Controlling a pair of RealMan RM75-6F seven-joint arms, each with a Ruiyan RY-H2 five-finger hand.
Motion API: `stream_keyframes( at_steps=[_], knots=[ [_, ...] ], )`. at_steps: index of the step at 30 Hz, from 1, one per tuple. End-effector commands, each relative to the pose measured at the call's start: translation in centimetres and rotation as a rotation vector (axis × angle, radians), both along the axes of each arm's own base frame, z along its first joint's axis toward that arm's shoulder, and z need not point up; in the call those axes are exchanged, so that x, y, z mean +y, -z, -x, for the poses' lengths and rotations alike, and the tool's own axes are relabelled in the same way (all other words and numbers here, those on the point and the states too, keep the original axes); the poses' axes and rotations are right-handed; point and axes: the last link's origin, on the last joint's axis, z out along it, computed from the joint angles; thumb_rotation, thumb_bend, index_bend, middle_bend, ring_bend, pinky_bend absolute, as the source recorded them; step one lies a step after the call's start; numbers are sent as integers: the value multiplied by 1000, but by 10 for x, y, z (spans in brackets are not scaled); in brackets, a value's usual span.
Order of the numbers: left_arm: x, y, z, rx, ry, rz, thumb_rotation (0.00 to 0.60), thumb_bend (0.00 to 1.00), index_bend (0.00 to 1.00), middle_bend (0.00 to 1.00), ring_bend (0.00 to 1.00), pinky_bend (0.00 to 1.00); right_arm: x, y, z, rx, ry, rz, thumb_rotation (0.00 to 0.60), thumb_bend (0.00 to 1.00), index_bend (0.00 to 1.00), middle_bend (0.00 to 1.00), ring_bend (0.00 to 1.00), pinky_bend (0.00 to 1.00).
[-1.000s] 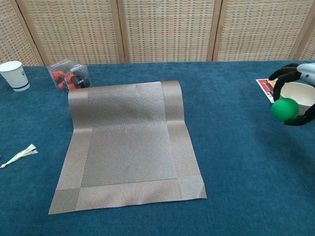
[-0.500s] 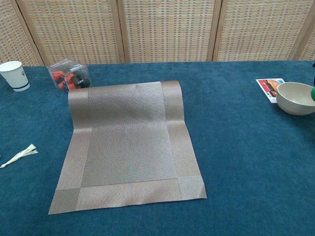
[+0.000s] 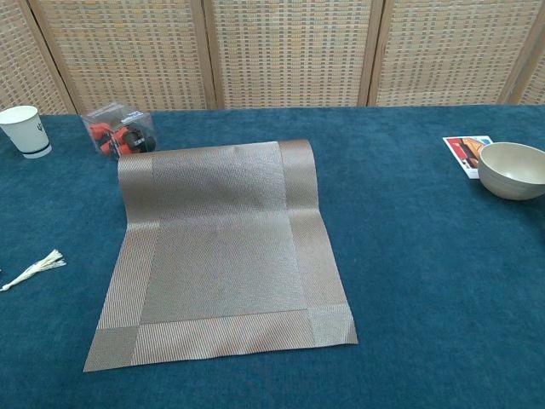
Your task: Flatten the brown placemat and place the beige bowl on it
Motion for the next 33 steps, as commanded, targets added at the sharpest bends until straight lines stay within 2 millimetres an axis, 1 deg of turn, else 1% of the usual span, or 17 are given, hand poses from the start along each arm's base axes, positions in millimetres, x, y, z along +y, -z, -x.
stream_keyframes(
  at_steps=[1, 5, 7, 10, 15, 16, 18, 21, 22, 25, 27, 29, 32, 33],
  knots=[
    [0, 0, 0, -1, 0, 0, 600, 169, 73, 0, 0, 0, 1, 1, 0, 2, 0, -4, 600, 337, 482, 178, 17, 177],
    [0, 0, 0, 0, 1, 1, 600, 168, 73, 0, 0, 0, 2, 1, 0, 3, -5, -3, 600, 299, 401, 139, 14, 172],
    [0, 0, 0, 0, 1, 1, 600, 168, 73, 0, 0, 0, 3, -1, -1, 2, -10, 2, 600, 281, 332, 109, 5, 168],
    [0, -1, 0, -1, 0, 0, 600, 169, 73, 0, 0, 0, 5, -3, -4, 0, -22, 13, 600, 264, 275, 74, 0, 165],
    [0, -2, 0, -3, 1, -4, 600, 169, 73, 0, 0, 0, 15, -7, -12, -11, -72, 21, 600, 235, 263, 58, 0, 160],
    [0, -3, 0, -4, 2, -8, 600, 168, 73, 0, 0, 0, 23, -4, -21, -26, -118, 12, 600, 220, 263, 57, 0, 158],
    [0, -4, 0, -6, -1, -11, 600, 168, 73, 0, 0, 0, 34, -1, -30, -44, -181, -5, 600, 192, 262, 57, 0, 153],
    [1, -4, 1, -6, -2, -14, 600, 169, 73, 0, 0, 0, 46, 5, -40, -64, -246, -32, 600, 160, 257, 54, 0, 147],
    [1, -4, 1, -4, -3, -13, 600, 169, 73, 0, 0, 0, 52, 11, -49, -78, -292, -57, 600, 153, 255, 52, 0, 145],
    [1, -2, 1, 0, -3, -5, 600, 169, 73, 0, 0, 0, 66, 24, -66, -88, -388, -113, 600, 139, 253, 50, 0, 141],
    [0, -1, 1, 0, 1, -2, 600, 169, 73, 0, 0, 0, 75, 38, -82, -83, -472, -171, 600, 132, 251, 50, 0, 141],
    [0, -2, 1, -1, 4, -3, 600, 169, 73, 0, 0, 0, 79, 46, -92, -91, -504, -193, 600, 125, 247, 44, 0, 140],
    [1, -1, 3, 1, 0, 0, 600, 169, 73, 0, 0, 0, 84, 64, -110, -116, -538, -239, 600, 97, 229, 24, 0, 134],
    [1, -1, 4, 3, -3, 3, 600, 169, 73, 0, 0, 0, 86, 73, -119, -128, -553, -264, 600, 83, 215, 14, 0, 130]
  ],
)
